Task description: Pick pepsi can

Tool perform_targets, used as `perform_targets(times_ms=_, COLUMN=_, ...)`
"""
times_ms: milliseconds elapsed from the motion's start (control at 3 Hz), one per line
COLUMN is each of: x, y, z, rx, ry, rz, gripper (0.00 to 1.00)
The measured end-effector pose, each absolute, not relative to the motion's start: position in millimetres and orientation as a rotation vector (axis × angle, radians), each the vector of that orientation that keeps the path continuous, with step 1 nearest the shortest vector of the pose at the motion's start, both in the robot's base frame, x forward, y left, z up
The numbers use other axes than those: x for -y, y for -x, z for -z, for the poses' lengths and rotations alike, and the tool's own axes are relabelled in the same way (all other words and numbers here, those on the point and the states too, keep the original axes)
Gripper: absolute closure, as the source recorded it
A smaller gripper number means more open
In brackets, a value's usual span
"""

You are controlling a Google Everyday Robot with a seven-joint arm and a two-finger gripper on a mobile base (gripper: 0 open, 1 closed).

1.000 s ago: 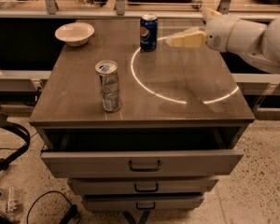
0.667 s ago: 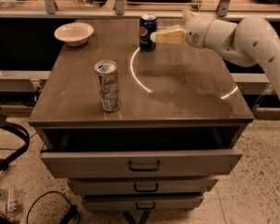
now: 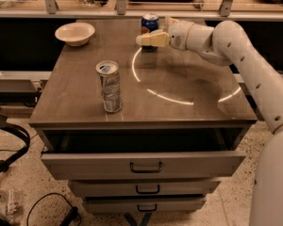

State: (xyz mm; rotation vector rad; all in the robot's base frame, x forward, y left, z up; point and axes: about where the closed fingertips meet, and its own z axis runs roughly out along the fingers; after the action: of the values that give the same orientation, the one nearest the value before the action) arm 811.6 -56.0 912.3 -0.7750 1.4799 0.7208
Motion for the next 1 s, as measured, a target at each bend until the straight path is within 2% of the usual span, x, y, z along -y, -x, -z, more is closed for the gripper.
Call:
perform_targets(times_ms=333, x=32.7, y=-823.4, z=-895.5, rx=-1.479, ry=0.754, rz=-0.757, gripper=0.23)
perform_targets(times_ms=1000, x=28.1, y=-822.0, z=-895.6, rx=-1.478, ry=0.761, rz=-0.763, gripper=0.69)
